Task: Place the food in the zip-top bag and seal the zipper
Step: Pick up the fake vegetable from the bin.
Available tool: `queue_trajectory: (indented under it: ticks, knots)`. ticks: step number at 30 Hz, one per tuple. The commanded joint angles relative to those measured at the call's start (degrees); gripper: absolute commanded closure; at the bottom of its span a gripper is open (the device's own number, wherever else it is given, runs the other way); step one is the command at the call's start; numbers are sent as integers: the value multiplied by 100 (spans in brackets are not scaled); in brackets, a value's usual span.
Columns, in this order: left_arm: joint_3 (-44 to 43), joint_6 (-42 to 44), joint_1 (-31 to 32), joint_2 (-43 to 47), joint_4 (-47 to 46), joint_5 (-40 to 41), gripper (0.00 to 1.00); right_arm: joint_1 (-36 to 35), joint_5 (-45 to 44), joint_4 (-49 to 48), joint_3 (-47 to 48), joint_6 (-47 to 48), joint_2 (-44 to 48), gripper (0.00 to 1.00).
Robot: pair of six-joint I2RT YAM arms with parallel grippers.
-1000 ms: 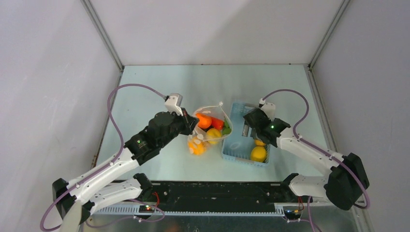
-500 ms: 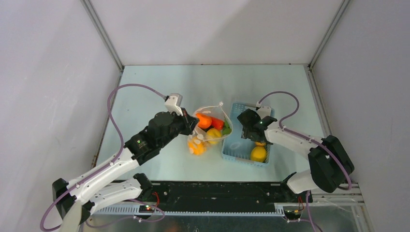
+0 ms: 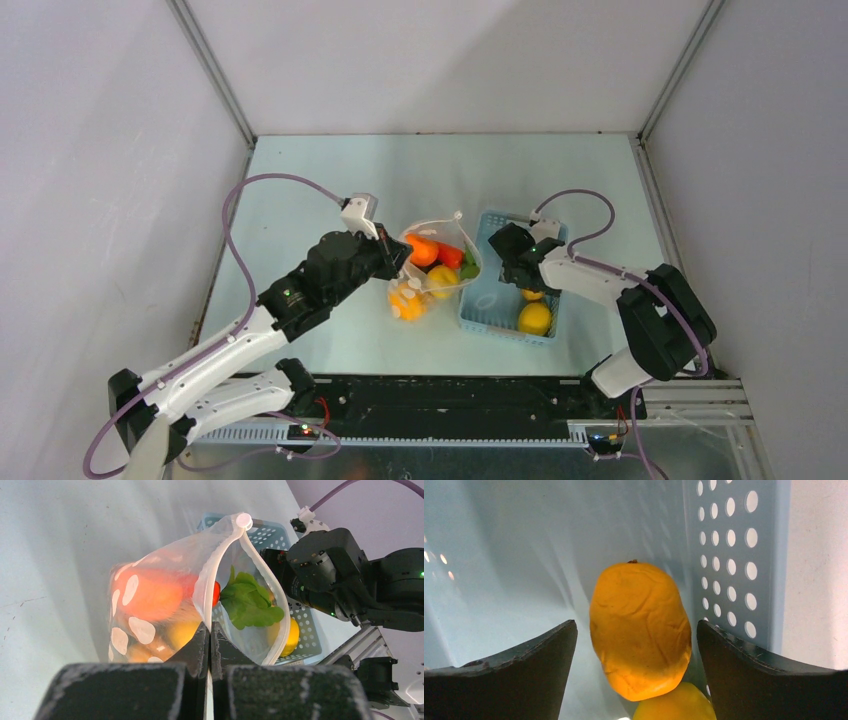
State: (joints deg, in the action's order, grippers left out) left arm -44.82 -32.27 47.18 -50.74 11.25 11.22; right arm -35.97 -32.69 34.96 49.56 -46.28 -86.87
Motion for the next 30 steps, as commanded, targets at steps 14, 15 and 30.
queue_trajectory:
  ticks: [14, 15, 30]
  knots:
    - [-157, -125, -25, -27, -212, -171, 100, 100, 26, -473, -185, -64, 483, 56]
    - [-162, -118, -31, -42, -213, -181, 100, 101, 13, -475, -221, -51, 555, 57]
    - [-158, -80, -32, -171, -321, -336, 100, 45, 785, -2176, -1205, 1044, 3950, 73]
